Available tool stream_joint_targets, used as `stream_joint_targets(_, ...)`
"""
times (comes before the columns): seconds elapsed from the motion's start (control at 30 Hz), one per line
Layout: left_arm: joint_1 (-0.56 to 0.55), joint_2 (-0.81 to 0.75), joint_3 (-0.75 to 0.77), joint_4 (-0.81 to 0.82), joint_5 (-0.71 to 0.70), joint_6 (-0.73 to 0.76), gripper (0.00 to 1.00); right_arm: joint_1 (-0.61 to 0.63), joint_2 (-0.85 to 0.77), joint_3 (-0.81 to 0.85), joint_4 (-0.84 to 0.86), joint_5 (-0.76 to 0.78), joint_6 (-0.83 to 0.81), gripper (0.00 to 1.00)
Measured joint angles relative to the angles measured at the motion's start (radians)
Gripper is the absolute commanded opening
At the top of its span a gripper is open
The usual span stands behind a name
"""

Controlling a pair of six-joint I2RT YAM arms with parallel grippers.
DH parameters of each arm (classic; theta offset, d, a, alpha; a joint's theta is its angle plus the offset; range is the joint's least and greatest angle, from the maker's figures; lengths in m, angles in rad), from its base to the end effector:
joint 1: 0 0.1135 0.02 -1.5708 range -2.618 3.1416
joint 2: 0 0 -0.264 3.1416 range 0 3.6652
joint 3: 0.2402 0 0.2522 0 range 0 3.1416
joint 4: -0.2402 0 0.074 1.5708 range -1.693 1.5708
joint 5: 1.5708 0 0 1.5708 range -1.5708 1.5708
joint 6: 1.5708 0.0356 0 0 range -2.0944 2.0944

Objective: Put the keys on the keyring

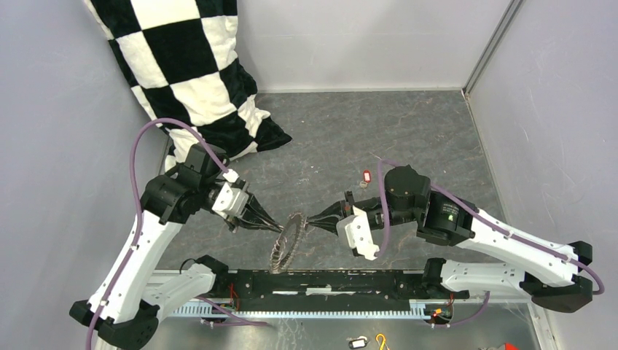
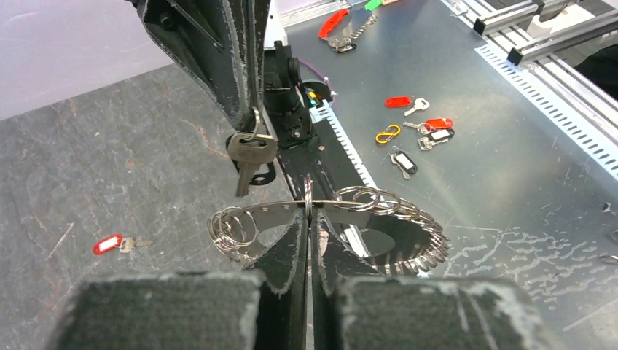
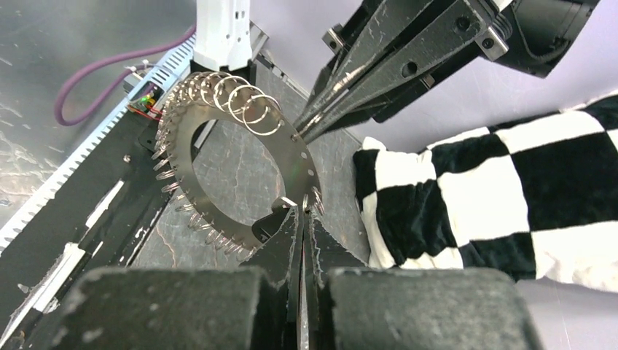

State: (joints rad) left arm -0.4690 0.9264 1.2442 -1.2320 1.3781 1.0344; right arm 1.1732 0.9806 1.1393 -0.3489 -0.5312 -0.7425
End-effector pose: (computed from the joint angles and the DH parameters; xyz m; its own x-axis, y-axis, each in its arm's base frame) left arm 0.0954 -0.0875 0.3941 0.1727 0.0970 -0.9802 0.9247 -0.3588 0.1274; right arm 0.0640 0.1990 0.4110 0.6138 -0.0441 -0.7883 -0.7771 -0.2098 -0.5934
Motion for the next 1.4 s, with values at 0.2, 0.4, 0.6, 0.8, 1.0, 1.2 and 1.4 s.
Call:
stream_joint_targets(0.2, -0.010, -0.045, -0.009, 0.035, 0.003, 0.074, 0.02, 0.011, 0.001, 0.005, 0.021, -0.044, 0.001, 0.00)
stream_joint_targets(0.4, -0.011, -0.161, -0.068, 0.222, -0.004, 0.056, 0.02, 0.014, 0.017, 0.011, 0.050, -0.059, 0.001, 0.00)
stream_joint_targets(0.6, -0.015, -0.195, -0.075, 0.321, 0.018, 0.028, 0.02, 0.019, 0.048, 0.024, 0.064, -0.092, 0.003, 0.00)
stream_joint_targets(0.8, -0.016, -0.235, -0.111, 0.462, 0.048, -0.062, 0.02, 0.023, 0.054, 0.035, 0.129, -0.150, 0.040, 0.00)
stream_joint_targets(1.0, -0.016, -0.265, -0.134, 0.551, 0.074, -0.109, 0.02, 0.023, 0.051, 0.041, 0.175, -0.186, 0.076, 0.00)
stream_joint_targets(1.2, -0.016, -0.286, -0.161, 0.609, 0.074, -0.129, 0.02, 0.023, 0.050, 0.072, 0.180, -0.204, 0.088, 0.00)
stream_joint_targets(1.4, -0.016, -0.325, -0.204, 0.668, 0.059, -0.126, 0.02, 0.023, 0.048, 0.074, 0.182, -0.209, 0.089, 0.00)
